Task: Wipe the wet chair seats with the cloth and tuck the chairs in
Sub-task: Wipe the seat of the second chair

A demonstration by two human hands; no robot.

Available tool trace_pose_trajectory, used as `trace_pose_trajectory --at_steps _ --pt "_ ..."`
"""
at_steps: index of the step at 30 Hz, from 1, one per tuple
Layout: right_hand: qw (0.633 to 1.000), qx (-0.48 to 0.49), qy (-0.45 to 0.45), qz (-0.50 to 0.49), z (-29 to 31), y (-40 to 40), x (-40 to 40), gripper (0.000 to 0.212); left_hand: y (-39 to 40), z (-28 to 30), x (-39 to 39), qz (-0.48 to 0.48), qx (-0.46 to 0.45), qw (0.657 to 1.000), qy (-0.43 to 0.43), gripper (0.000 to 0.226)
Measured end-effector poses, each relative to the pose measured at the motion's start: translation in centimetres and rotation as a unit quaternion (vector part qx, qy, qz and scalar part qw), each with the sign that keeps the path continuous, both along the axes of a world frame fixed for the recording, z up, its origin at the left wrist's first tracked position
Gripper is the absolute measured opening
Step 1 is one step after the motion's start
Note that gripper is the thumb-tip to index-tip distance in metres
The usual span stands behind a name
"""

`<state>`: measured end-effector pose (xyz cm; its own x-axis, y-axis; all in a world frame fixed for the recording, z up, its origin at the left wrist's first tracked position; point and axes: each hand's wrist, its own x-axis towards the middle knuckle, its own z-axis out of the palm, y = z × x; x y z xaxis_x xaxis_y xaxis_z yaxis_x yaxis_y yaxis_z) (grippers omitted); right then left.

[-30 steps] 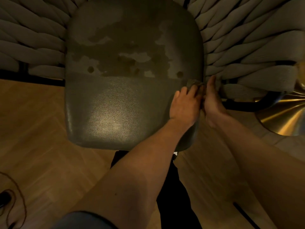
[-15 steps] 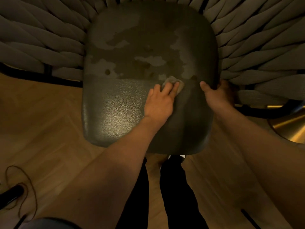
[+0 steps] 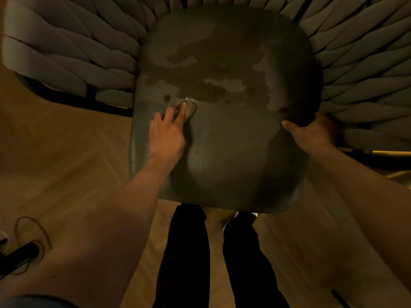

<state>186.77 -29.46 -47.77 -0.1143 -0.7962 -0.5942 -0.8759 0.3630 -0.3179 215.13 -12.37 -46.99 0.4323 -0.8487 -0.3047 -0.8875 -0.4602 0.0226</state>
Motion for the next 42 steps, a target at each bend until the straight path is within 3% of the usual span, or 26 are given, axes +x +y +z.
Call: trace_pose_trajectory --at_steps 6,11,18,30,35,39,42 --pt "1.000 -0.009 0.000 -0.011 -0.2 0.2 0.0 0.088 1.8 -0.2 4.7 0.032 -0.015 0.999 -0.025 0.074" --pt "1.000 -0.009 0.007 -0.010 -0.3 0.1 0.1 0.086 3.0 -0.1 8.9 0.116 -0.033 0.992 -0.046 0.068" --pt "1.000 -0.002 -0.013 -0.022 0.0 0.1 -0.1 0.081 1.6 -1.3 7.8 0.202 -0.117 0.972 0.038 0.062" --pt "0.987 0.035 -0.089 -0.129 1.4 -0.3 -0.2 0.069 -2.1 -1.2 0.3 0.049 -0.109 0.989 0.090 0.062" --pt "0.974 0.031 -0.130 -0.185 1.7 -0.1 -0.3 0.083 -4.3 -0.8 -5.0 -0.004 -0.100 0.990 0.100 0.063" --pt "0.965 0.038 -0.155 -0.207 0.9 -0.2 -1.1 0.133 -6.3 -0.9 -9.0 -0.024 -0.086 0.989 0.120 0.065" --pt "0.961 0.052 -0.173 -0.209 -2.0 -0.8 -2.6 0.139 -7.7 -0.8 -12.2 -0.053 -0.074 0.988 0.126 0.065"
